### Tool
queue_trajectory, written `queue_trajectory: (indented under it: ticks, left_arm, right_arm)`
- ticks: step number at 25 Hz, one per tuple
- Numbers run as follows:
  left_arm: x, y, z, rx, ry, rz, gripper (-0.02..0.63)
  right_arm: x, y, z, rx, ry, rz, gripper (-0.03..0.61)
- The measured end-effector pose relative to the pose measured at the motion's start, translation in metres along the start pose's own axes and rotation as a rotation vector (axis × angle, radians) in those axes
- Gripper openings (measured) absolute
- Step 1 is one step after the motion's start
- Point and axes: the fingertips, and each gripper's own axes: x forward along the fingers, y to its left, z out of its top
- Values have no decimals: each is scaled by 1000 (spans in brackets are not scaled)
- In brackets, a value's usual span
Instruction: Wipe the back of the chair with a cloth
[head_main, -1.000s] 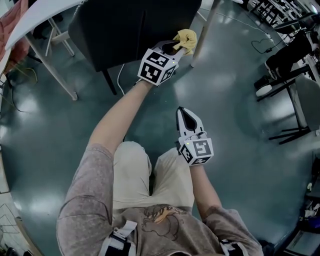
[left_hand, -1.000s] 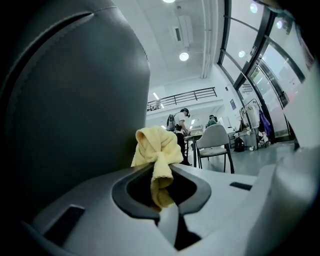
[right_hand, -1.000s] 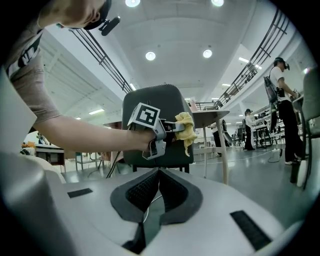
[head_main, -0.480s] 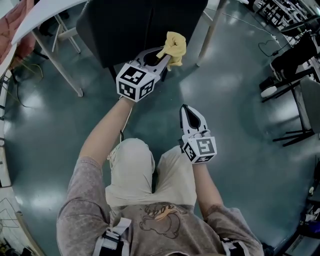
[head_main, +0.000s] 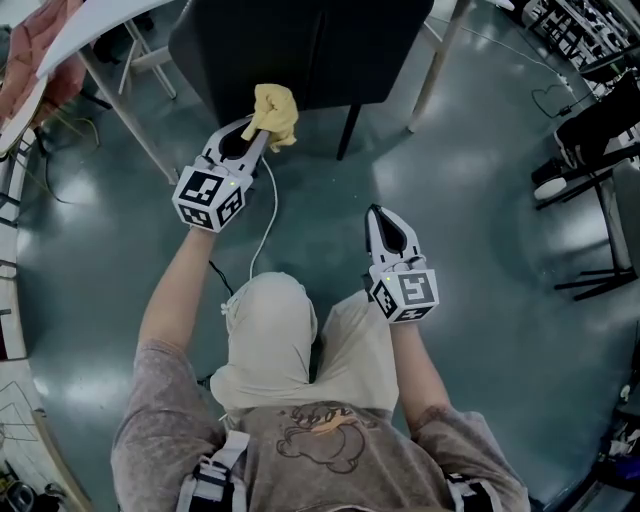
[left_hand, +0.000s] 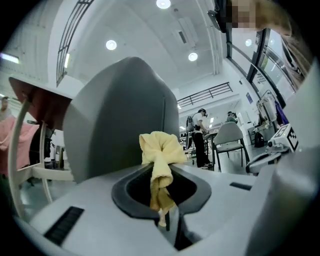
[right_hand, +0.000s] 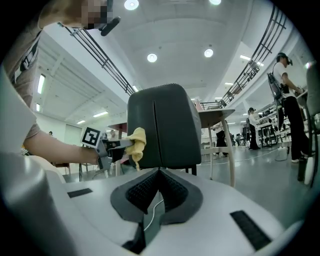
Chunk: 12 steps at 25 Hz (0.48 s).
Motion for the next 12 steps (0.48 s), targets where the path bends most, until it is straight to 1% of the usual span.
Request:
queue_trajectory:
  ticks: [4,7,12]
  left_arm:
    - [-31,35,-20,-9,18,89,60]
    - [-46,50,-35,-27,39,118,60]
    - [-57,67,-47,-24,57,159,60]
  right_arm:
    - [2,0,-3,-1,7,6,26]
    - [3,0,-4,-1,10,8,26]
    - [6,2,-5,-5,14,15,26]
